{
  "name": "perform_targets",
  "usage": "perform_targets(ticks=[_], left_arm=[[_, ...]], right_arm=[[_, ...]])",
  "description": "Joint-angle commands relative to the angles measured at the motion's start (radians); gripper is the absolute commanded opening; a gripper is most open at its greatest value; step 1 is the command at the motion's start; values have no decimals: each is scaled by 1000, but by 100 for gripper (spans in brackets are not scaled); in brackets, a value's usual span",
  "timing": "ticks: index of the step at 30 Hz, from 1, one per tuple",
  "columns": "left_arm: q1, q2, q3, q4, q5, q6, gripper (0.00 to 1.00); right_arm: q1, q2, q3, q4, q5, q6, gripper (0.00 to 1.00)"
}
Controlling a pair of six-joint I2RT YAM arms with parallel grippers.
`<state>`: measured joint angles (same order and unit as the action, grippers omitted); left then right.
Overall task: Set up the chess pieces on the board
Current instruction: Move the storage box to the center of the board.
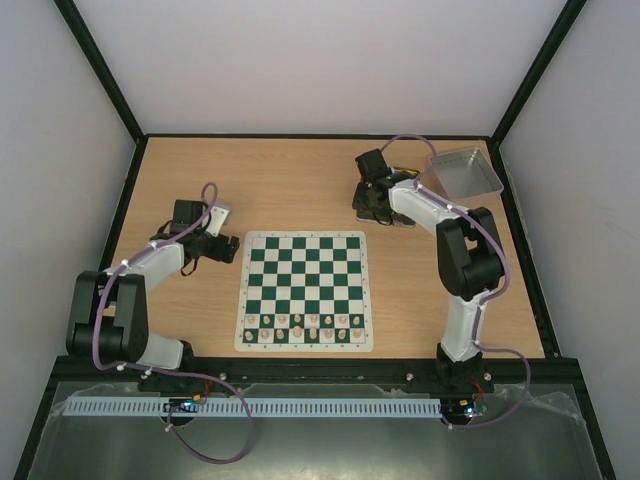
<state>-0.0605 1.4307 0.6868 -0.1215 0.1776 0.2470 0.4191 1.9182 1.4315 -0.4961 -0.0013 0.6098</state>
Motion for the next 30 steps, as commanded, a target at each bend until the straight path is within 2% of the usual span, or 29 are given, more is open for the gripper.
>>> perform_targets(ticks=[1, 13, 20, 30], left_arm=[[4, 15, 11, 2, -9, 8, 97], [4, 31, 11, 5, -7, 11, 97], [4, 29, 12, 4, -9, 12, 97], [4, 30, 16, -2, -8, 10, 97]], right_arm=[[12, 47, 32, -4, -26, -23, 49], [35, 117, 70, 8, -29, -33, 45], [35, 127, 25, 8, 4, -21, 32], [32, 91, -45, -2, 106, -3, 30]])
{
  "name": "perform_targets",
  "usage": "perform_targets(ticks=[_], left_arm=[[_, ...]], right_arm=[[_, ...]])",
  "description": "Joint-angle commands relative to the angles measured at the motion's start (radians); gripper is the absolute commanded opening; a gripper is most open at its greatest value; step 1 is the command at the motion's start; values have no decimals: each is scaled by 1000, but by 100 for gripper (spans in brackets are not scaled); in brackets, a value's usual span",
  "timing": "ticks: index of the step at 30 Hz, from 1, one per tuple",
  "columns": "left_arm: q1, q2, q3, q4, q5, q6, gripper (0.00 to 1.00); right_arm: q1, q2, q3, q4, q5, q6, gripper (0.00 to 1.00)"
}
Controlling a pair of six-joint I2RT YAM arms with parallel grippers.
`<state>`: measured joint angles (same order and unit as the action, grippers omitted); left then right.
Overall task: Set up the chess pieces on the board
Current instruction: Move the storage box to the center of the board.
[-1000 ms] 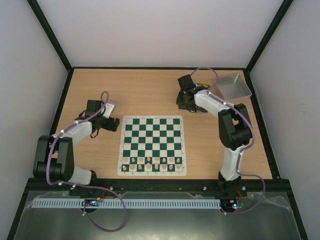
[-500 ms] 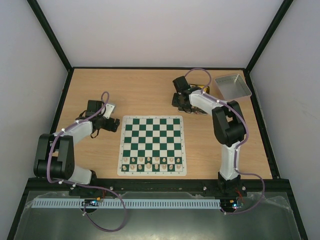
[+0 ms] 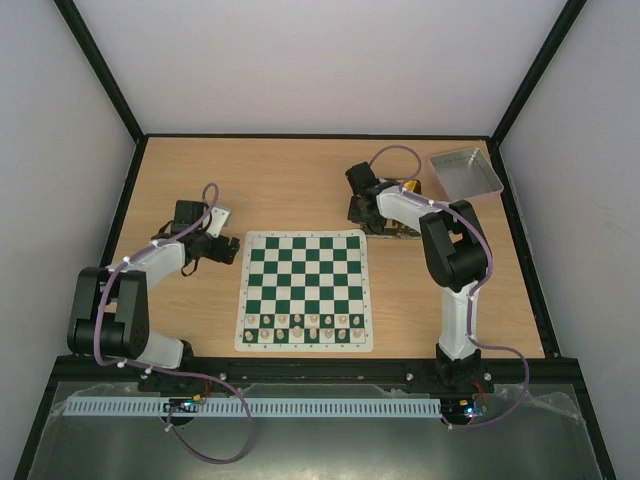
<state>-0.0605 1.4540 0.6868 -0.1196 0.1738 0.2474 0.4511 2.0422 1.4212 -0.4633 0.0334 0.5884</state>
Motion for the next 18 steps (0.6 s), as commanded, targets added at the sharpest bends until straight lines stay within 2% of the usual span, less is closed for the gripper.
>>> perform_targets(ticks=[1, 13, 18], left_arm=[[4, 5, 16, -4, -4, 9, 97], [4, 4, 17, -6, -6, 8, 97], [4, 6, 20, -9, -13, 6, 97]], right_arm=[[0, -37, -40, -39, 84, 25, 29], [-11, -194, -233, 2, 91, 43, 26], [-11, -270, -332, 22, 46, 77, 21]])
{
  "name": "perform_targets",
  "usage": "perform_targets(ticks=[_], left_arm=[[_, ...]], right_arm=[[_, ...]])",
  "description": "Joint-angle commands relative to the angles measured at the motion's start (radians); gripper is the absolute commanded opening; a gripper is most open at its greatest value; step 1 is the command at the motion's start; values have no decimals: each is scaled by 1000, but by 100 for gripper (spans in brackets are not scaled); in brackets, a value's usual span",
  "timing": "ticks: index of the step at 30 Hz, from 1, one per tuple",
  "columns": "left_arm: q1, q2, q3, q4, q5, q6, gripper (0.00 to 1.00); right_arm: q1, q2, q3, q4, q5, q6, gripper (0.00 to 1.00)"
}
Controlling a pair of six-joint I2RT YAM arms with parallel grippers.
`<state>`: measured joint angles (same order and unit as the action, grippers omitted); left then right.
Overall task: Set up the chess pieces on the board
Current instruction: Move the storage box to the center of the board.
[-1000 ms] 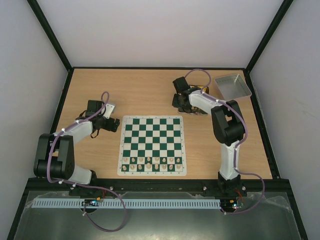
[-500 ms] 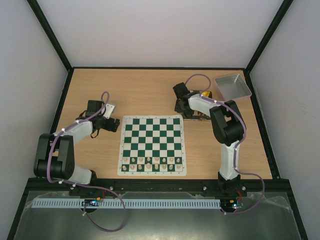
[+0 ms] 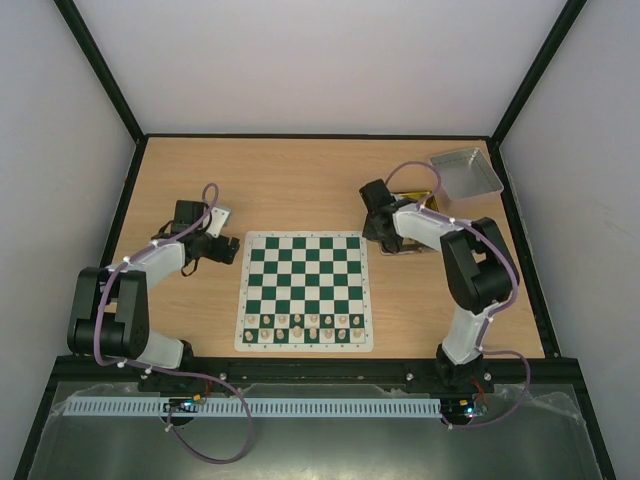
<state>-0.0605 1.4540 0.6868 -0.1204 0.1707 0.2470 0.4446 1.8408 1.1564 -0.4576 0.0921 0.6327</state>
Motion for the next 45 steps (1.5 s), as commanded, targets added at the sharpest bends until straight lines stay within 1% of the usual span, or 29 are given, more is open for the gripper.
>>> perform_targets(ticks=[1, 9, 13, 19, 28, 35, 38, 44, 45], left_arm=[[4, 5, 21, -9, -12, 5, 97], [4, -17, 26, -22, -27, 2, 97], [4, -21, 28, -25, -34, 2, 97], [4, -22, 33, -33, -36, -1, 97], [4, -20, 32, -33, -37, -2, 97], [4, -14, 31, -30, -33, 0, 97], [4, -14, 30, -29, -30, 0, 97], [4, -21, 26, -26, -22, 1, 97], [4, -19, 26, -25, -21, 3, 97]], right_arm=[[-4, -85, -93, 22, -21, 37, 21], [-3, -234, -278, 66, -88, 80, 16], [9, -318, -337, 62, -107, 96, 16], [51, -396, -425, 60, -135, 118, 16], [117, -458, -514, 82, -155, 173, 16], [193, -481, -498, 49, -118, 216, 16], [195, -498, -481, 17, -97, 217, 20], [195, -547, -401, -95, -15, 183, 45], [195, -552, -380, -113, 0, 179, 46]])
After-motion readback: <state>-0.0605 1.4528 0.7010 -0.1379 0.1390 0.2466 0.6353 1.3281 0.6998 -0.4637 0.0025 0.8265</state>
